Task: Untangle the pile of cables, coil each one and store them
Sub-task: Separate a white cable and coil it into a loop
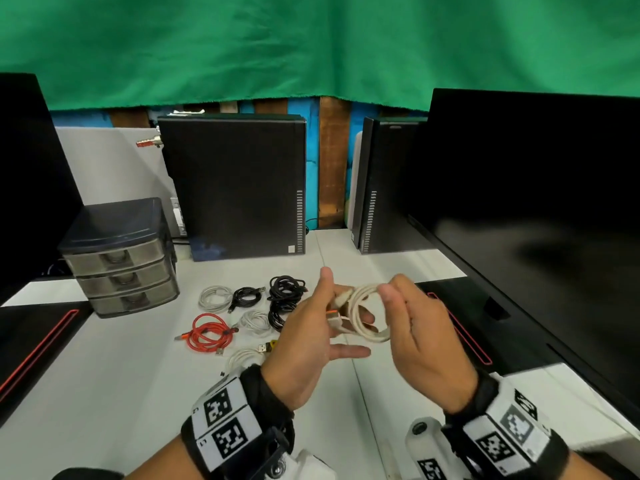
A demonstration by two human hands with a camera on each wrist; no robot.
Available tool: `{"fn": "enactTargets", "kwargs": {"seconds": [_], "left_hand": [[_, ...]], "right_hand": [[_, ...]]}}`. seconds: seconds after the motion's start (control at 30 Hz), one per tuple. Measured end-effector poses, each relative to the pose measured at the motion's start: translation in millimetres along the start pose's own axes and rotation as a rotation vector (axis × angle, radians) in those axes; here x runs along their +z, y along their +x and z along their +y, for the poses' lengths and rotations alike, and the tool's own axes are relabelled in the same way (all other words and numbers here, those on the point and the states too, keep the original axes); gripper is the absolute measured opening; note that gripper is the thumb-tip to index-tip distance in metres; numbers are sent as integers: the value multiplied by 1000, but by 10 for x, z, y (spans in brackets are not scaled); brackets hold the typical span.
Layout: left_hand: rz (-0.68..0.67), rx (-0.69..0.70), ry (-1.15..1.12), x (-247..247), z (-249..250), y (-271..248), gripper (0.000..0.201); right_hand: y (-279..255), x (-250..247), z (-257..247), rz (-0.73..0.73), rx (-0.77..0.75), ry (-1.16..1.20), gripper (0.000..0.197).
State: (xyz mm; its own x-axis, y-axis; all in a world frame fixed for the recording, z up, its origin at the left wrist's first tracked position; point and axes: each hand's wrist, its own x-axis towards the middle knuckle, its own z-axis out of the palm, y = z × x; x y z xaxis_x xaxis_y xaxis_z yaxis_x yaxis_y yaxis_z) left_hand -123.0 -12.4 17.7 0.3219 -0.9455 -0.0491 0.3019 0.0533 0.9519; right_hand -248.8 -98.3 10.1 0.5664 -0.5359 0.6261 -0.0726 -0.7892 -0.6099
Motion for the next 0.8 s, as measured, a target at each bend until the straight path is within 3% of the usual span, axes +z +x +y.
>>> {"fn": "enactTargets", "kwargs": {"seconds": [0.1, 0.2, 0.33, 0.4, 0.53, 0.67, 0.8], "left_hand": [[-77, -85, -120, -8, 23, -3, 70], [-126, -33, -218, 3, 31, -7, 55], [-123, 49, -307, -8, 40, 20, 40], [-98, 86, -247, -11, 13, 32, 40], [-101, 149, 85, -48, -55, 50, 28], [-266, 135, 195, -107, 32, -1, 24], [-479, -12, 92, -254, 137, 14, 37]], "right_hand": [[73, -61, 10, 140, 40, 51, 32], [114, -107, 64, 210, 106, 107, 35], [136, -139, 80, 211, 270, 381, 45], [111, -122, 43, 191, 231, 394, 45], [42, -60, -15, 126, 82, 274, 36], [65, -83, -10, 87, 129, 246, 35], [84, -142, 15, 20, 287, 353, 46]]}}
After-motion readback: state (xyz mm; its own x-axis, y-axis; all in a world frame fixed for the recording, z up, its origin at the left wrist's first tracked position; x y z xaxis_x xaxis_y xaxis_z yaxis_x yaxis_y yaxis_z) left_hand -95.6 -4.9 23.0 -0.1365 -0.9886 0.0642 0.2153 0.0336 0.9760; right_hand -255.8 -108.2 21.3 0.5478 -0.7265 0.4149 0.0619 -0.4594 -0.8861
